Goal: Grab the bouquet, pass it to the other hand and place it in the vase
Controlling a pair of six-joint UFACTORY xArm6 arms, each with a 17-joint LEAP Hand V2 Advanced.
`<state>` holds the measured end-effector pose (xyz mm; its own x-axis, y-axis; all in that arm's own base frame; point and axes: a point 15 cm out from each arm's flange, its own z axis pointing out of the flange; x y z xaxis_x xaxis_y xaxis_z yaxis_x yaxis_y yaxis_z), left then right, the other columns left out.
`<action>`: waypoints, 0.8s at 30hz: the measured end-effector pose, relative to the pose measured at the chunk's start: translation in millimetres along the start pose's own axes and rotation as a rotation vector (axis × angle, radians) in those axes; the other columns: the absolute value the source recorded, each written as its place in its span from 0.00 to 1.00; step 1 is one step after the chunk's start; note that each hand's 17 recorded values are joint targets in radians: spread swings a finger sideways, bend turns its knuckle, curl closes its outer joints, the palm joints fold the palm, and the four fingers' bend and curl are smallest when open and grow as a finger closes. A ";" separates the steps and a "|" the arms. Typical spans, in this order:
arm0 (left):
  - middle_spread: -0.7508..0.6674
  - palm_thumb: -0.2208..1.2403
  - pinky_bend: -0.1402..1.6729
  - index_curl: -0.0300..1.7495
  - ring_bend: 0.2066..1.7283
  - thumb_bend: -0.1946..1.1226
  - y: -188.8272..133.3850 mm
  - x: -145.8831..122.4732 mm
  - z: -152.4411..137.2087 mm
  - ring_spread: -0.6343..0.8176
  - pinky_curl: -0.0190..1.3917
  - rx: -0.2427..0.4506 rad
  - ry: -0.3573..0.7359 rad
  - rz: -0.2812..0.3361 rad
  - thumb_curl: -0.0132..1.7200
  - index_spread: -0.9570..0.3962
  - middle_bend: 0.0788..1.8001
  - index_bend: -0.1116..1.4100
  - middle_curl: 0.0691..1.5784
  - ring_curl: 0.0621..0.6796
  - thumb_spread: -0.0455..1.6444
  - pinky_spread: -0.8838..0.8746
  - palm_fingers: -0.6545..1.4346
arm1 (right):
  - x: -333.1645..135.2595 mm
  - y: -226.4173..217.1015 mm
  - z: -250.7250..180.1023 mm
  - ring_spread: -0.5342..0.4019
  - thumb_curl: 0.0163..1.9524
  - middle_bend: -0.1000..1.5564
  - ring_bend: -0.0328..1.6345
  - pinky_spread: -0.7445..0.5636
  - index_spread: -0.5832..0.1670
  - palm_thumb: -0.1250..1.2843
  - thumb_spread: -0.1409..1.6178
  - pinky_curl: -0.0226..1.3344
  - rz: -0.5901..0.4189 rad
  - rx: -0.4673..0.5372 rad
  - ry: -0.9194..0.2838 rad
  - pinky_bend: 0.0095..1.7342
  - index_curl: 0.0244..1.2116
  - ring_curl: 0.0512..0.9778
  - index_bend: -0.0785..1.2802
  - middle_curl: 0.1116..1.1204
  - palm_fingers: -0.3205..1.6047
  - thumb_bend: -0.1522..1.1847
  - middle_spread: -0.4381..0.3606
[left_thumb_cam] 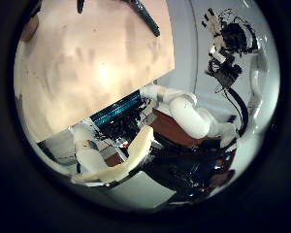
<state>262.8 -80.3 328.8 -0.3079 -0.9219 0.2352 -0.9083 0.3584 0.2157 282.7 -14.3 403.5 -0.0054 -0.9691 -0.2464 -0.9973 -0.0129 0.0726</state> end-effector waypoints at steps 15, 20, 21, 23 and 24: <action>0.85 0.39 0.22 0.19 0.13 0.13 4.4 -6.8 0.3 0.87 0.23 -0.001 -0.010 0.058 0.19 0.74 0.07 0.18 0.16 0.28 0.57 0.86 0.31 | 9.6 -41.9 16.7 0.65 0.18 0.30 0.30 0.74 0.43 0.53 0.69 0.20 0.067 0.026 -0.025 0.12 0.22 0.19 0.18 0.26 0.41 0.10 0.57; 0.84 0.39 0.21 0.19 0.12 0.13 5.9 -8.9 -3.7 0.87 0.23 0.015 -0.015 0.089 0.18 0.75 0.07 0.18 0.16 0.28 0.57 0.86 0.32 | 19.9 -64.5 34.8 0.52 0.18 0.34 0.31 0.71 0.48 0.54 0.70 0.19 0.145 0.008 -0.036 0.12 0.20 0.17 0.13 0.28 0.43 0.10 0.44; 0.84 0.39 0.21 0.19 0.12 0.12 6.8 -11.1 -4.0 0.87 0.23 0.017 -0.013 0.088 0.18 0.75 0.07 0.18 0.16 0.28 0.57 0.86 0.32 | 20.6 -66.5 35.3 0.46 0.18 0.40 0.28 0.70 0.48 0.55 0.69 0.19 0.164 0.012 -0.035 0.10 0.22 0.18 0.17 0.32 0.43 0.10 0.54; 0.84 0.39 0.21 0.19 0.12 0.12 7.1 -14.8 -3.4 0.87 0.23 0.018 -0.006 0.086 0.18 0.75 0.07 0.18 0.16 0.27 0.57 0.86 0.32 | 23.2 -73.4 35.2 0.49 0.19 0.39 0.29 0.68 0.48 0.55 0.69 0.18 0.180 0.033 -0.031 0.10 0.23 0.18 0.21 0.32 0.43 0.10 0.65; 0.84 0.40 0.21 0.19 0.12 0.13 8.2 -16.1 -1.5 0.87 0.23 0.013 -0.006 0.086 0.19 0.75 0.07 0.18 0.16 0.27 0.57 0.86 0.32 | 24.5 -78.6 34.0 0.54 0.19 0.36 0.30 0.68 0.52 0.55 0.69 0.18 0.182 0.052 -0.028 0.10 0.25 0.18 0.26 0.31 0.44 0.10 0.68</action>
<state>260.7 -62.3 328.2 -0.3869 -0.8884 0.2470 -0.8820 0.4347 0.1821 358.5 -28.7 358.8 -0.1874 -0.9472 -0.2602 -0.9821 0.1753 0.0689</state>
